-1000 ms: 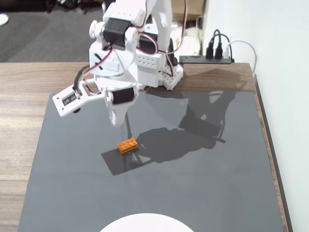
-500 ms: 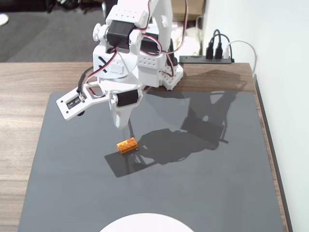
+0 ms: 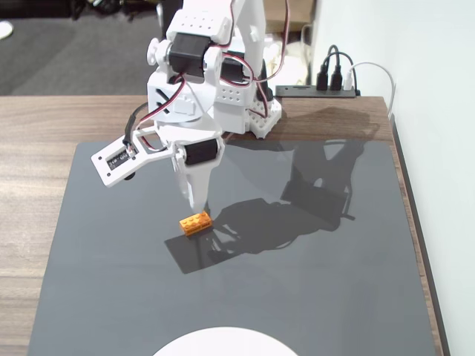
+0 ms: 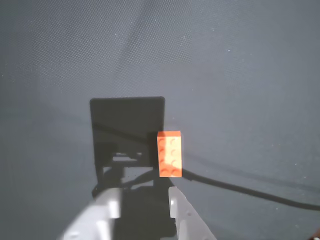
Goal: Grasp a lego block and put it on the plate.
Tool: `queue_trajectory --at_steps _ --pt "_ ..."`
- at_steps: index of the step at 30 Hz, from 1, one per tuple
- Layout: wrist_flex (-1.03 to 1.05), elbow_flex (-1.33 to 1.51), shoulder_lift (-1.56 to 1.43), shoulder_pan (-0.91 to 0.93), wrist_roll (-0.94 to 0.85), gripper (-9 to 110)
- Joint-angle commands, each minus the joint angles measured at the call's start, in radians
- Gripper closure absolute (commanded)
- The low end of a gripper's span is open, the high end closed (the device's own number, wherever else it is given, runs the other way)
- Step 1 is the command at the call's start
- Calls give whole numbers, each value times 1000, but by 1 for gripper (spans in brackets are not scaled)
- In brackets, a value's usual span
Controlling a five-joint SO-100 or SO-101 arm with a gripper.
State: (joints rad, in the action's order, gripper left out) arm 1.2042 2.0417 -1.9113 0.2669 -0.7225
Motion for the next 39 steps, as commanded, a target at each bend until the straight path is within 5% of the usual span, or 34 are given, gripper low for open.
queue_trajectory --at_steps 1,16,39 --pt "-5 -38 -2 -11 12 76" --pt "38 -46 35 -23 14 50" --pt "75 -49 150 -2 -23 49"
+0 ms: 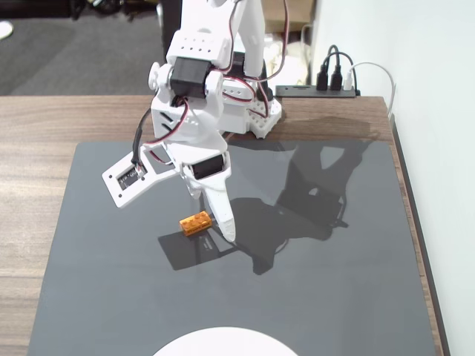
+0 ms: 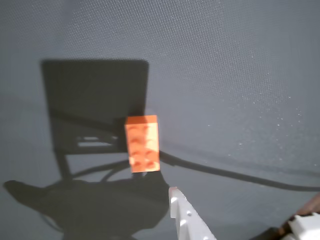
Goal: Grasp a lego block and put it on the plate.
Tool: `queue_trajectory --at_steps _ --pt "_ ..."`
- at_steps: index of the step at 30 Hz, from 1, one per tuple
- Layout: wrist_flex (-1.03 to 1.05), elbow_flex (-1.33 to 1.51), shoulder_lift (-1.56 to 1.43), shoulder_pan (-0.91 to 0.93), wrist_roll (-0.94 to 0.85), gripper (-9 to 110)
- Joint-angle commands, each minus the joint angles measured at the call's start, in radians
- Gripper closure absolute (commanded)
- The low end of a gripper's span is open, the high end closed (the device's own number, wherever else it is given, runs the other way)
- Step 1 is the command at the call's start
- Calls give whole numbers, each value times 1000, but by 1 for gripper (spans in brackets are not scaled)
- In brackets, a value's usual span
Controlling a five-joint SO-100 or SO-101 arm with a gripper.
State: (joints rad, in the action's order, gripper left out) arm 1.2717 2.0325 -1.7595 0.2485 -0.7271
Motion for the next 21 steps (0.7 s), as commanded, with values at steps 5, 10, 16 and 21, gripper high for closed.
queue_trajectory --at_steps 5,10,16,21 --pt "25 -63 14 41 -71 49" --pt "41 -81 28 51 -130 49" --pt "43 -81 48 40 -179 50" --pt "25 -81 78 34 -199 50"
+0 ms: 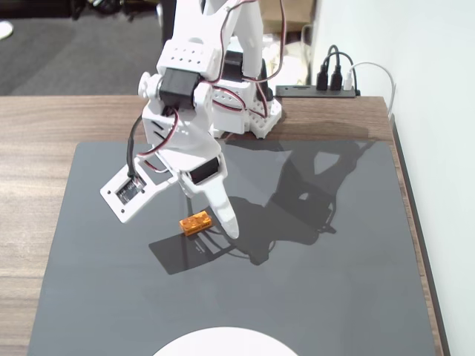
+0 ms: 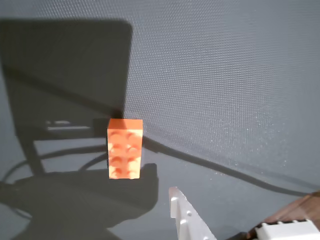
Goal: Grasp a lego block and put it on the plate.
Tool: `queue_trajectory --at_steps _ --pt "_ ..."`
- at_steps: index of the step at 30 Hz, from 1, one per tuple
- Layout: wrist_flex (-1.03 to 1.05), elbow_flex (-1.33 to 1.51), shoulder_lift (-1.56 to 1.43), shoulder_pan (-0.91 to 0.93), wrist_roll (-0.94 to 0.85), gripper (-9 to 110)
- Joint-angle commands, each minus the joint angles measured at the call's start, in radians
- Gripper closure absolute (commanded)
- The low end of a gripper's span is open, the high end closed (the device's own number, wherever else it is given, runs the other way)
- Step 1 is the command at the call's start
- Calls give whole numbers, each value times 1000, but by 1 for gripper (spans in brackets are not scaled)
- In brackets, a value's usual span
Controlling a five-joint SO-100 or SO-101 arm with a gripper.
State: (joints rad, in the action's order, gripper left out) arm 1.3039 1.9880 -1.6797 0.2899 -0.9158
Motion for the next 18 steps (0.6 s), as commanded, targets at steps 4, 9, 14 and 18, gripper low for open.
queue_trajectory --at_steps 4,9,14,18 --pt "-18 -34 9 -8 -26 50" --pt "-51 -29 37 6 -40 50" --pt "-75 -29 66 14 -51 50" --pt "-106 -29 95 17 -52 50"
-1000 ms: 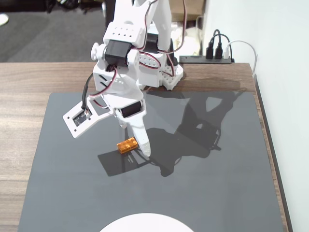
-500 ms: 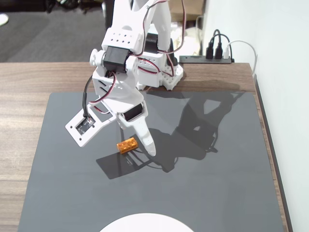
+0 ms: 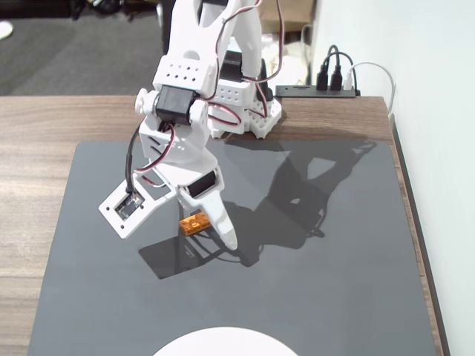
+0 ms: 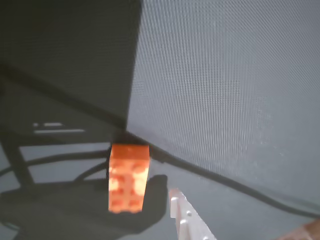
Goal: Grasp a lego block and put it on the plate.
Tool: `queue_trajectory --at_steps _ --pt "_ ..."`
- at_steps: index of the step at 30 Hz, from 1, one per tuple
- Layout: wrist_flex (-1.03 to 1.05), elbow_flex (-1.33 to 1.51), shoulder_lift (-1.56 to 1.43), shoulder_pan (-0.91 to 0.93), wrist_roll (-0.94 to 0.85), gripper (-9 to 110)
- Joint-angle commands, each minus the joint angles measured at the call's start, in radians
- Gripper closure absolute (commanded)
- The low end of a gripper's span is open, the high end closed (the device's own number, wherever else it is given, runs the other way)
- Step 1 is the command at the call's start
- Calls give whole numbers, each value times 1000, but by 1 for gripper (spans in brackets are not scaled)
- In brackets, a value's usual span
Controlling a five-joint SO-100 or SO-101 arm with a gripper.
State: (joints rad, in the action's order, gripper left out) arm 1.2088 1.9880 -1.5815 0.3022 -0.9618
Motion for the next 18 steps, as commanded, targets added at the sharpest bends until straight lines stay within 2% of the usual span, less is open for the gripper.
queue_trajectory --at_steps 1,6,18 --pt "-20 -29 6 5 -6 50" --pt "-43 -29 31 2 -9 51" --pt "-48 -28 29 -21 -2 73"
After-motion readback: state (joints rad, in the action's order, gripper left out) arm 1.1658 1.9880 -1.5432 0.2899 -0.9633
